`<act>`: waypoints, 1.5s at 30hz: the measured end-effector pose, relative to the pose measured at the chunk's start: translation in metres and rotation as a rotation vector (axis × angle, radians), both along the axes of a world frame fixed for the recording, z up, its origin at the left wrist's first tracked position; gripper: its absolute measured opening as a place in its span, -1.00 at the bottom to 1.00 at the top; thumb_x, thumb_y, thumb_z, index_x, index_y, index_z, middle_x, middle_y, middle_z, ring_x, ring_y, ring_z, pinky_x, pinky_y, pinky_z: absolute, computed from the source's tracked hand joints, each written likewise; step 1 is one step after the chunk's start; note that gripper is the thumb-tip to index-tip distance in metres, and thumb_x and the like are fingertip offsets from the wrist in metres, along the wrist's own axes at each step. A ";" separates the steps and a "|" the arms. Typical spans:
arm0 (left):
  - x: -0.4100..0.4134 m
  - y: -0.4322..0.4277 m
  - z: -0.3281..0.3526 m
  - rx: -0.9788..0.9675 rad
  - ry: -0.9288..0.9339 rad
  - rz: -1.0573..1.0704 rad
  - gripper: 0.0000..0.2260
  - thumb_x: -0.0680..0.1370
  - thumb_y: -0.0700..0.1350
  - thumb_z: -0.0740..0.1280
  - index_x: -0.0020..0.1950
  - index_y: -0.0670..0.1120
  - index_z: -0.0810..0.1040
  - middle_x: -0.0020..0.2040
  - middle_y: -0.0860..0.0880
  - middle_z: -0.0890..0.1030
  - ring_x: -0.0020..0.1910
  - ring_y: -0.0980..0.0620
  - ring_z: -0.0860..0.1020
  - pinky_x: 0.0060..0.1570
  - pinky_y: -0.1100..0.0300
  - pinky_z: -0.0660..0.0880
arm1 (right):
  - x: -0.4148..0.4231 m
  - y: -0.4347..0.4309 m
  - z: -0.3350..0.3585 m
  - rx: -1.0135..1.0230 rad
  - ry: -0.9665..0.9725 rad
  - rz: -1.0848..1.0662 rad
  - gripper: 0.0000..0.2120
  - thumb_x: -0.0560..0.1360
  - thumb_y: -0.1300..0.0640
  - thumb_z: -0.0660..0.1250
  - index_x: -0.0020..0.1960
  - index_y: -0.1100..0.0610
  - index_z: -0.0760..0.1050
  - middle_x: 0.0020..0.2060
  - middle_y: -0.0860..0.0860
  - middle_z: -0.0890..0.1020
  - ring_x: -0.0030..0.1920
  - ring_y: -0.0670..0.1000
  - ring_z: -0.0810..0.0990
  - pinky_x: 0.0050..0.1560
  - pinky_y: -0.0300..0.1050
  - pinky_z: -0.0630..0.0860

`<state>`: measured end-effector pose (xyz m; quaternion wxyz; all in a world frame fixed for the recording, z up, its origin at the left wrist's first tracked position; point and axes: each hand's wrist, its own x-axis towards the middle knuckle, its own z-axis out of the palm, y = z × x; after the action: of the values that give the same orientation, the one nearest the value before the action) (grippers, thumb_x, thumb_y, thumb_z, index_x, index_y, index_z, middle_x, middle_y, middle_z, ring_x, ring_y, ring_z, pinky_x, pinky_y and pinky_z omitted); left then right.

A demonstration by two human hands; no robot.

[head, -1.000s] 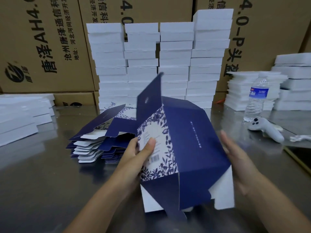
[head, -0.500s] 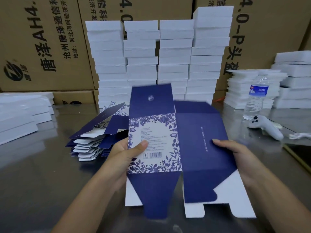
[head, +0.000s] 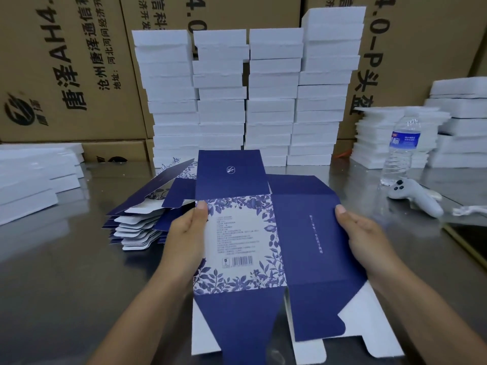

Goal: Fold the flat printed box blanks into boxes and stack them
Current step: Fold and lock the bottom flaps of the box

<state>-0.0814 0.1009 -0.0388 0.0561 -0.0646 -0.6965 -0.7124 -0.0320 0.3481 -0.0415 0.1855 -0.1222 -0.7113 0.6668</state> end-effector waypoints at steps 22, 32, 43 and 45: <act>-0.002 0.000 -0.011 -0.222 0.269 0.034 -0.65 0.65 -0.02 0.09 -0.02 -0.20 0.57 -0.09 -0.10 0.67 -0.10 -0.05 0.62 -0.16 0.21 0.50 | -0.008 0.007 -0.006 0.097 0.165 -0.223 -0.63 0.63 0.03 0.12 -0.22 0.14 0.56 -0.36 -0.10 0.61 -0.32 -0.10 0.54 -0.22 -0.23 0.45; -0.014 -0.006 -0.012 -0.082 0.150 0.096 -0.56 0.63 0.08 0.14 -0.06 -0.31 0.52 -0.20 -0.15 0.55 -0.19 -0.02 0.49 -0.12 0.08 0.40 | -0.010 0.002 -0.015 0.405 0.158 -0.200 -0.56 0.64 0.10 0.06 -0.11 0.51 0.36 -0.29 0.33 0.46 -0.26 0.26 0.39 -0.32 -0.11 0.22; -0.013 -0.005 -0.010 -0.159 0.253 0.180 -0.63 0.66 -0.05 0.10 -0.04 -0.28 0.56 -0.13 -0.11 0.66 -0.16 0.03 0.55 -0.06 0.08 0.48 | -0.012 0.003 -0.016 0.196 0.185 -0.123 -0.57 0.63 0.04 0.11 -0.16 0.37 0.49 -0.39 0.08 0.56 -0.34 -0.12 0.47 -0.40 -0.43 0.36; -0.014 -0.007 -0.009 -0.133 0.240 0.225 -0.63 0.66 -0.03 0.09 -0.05 -0.25 0.57 -0.10 -0.10 0.66 -0.12 0.00 0.56 -0.01 0.02 0.49 | -0.012 0.001 -0.016 0.227 0.152 -0.066 -0.56 0.62 0.02 0.12 -0.20 0.33 0.51 -0.41 0.03 0.59 -0.36 -0.14 0.49 -0.38 -0.38 0.38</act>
<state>-0.0954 0.0940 -0.0478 0.2137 -0.0744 -0.7332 -0.6412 -0.0435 0.3494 -0.0575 0.2736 -0.0728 -0.7616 0.5829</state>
